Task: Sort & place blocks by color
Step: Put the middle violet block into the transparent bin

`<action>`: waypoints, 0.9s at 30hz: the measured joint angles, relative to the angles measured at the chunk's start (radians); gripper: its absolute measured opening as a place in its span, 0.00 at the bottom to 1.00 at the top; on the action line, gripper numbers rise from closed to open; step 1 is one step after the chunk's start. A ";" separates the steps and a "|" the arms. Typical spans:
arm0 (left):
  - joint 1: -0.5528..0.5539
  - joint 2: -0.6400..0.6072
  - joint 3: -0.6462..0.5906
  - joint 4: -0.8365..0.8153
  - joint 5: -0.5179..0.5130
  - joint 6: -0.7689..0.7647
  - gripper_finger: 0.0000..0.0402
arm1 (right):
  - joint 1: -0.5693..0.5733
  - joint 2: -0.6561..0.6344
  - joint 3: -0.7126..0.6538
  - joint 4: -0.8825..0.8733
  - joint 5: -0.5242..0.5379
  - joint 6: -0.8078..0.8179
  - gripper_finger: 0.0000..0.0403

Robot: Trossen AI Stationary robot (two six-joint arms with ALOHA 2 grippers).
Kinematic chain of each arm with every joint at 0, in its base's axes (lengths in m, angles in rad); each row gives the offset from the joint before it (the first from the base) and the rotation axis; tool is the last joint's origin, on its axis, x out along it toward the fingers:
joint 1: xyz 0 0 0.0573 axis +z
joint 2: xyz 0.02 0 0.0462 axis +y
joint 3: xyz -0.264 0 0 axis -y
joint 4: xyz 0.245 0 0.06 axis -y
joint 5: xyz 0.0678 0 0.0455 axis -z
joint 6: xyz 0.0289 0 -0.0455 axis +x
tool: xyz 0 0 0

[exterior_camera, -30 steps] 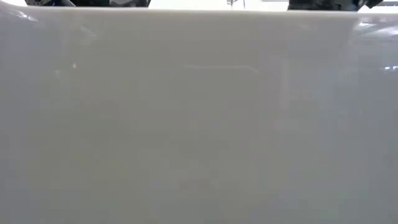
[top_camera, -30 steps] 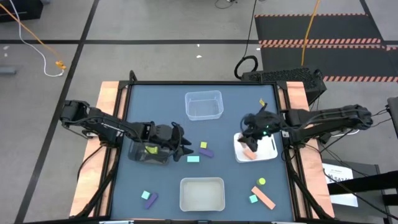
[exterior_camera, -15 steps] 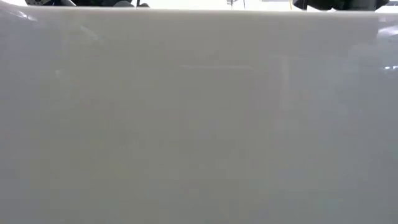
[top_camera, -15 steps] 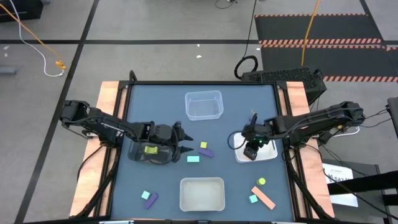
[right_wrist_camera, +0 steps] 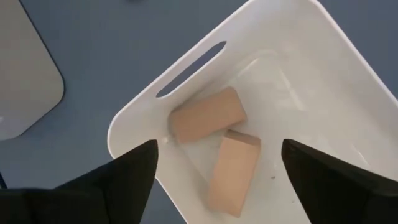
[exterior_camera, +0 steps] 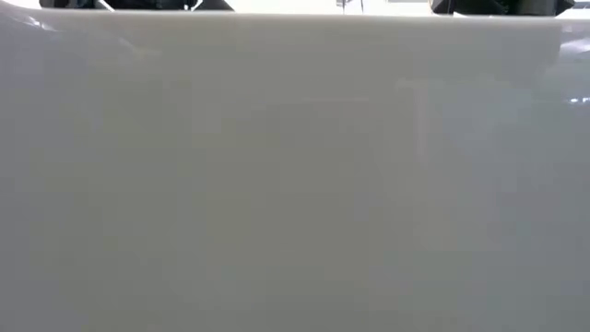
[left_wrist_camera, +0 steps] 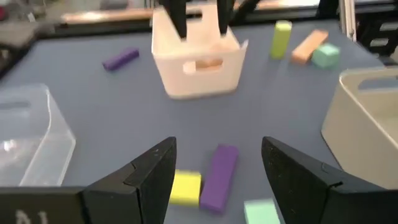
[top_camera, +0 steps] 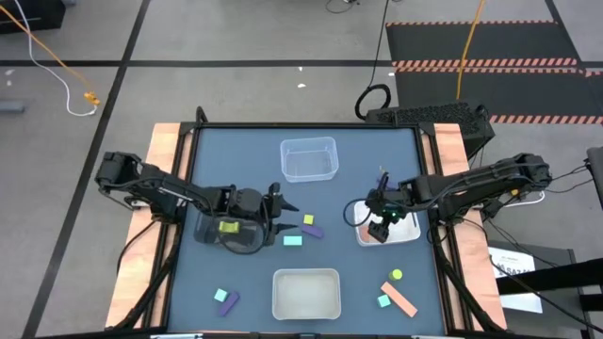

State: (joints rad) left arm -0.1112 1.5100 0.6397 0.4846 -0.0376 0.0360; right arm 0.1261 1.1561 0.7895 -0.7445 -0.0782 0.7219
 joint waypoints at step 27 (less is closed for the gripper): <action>0.055 0.414 0.396 -0.362 0.178 0.195 0.59 | 0.000 -0.001 -0.001 0.046 0.002 -0.014 0.80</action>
State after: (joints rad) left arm -0.0563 1.9237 1.0356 0.1222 0.1401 0.2313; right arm 0.1256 1.1553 0.7889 -0.6985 -0.0757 0.7077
